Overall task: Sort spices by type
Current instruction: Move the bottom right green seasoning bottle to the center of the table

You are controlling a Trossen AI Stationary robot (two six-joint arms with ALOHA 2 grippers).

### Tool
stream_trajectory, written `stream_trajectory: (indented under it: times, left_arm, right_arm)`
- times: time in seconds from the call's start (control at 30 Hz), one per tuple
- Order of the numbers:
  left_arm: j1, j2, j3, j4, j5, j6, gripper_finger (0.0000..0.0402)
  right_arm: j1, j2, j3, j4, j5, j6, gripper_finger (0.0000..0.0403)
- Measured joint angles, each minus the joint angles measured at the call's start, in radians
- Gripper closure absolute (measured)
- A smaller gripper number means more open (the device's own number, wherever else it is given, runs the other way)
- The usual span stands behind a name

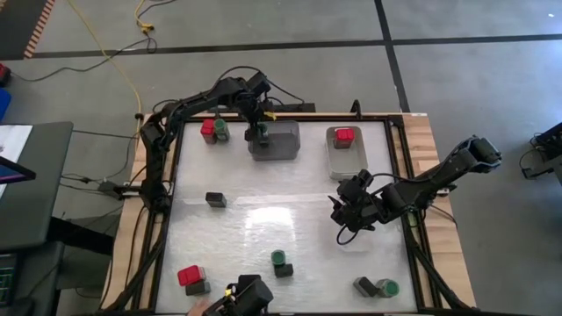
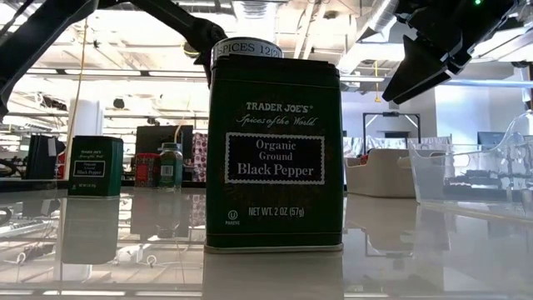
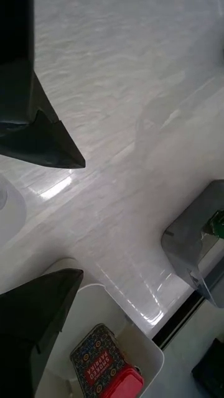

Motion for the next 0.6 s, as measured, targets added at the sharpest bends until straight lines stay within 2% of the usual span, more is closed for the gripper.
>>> stream_trajectory:
  times: [0.27,0.37,0.5,0.6]
  left_arm:
    - [-0.005,0.0,0.058,-0.114,0.0,-0.08,0.0107]
    - [-0.011,-0.01,0.075,-0.174,0.048,-0.12,0.0107]
    - [-0.032,-0.081,0.067,-0.205,0.153,-0.15,0.0107]
    - [-0.052,-0.167,0.03,-0.175,0.158,-0.197,0.0107]
  right_arm:
    - [0.0,0.0,0.0,0.0,0.0,0.0,0.0097]
    - [0.0,0.0,0.0,-0.001,0.0,0.0,0.0097]
    - [0.0,0.0,0.0,-0.001,0.0,0.0,0.0097]
    - [0.0,0.0,0.0,-0.003,0.0,0.0,0.0097]
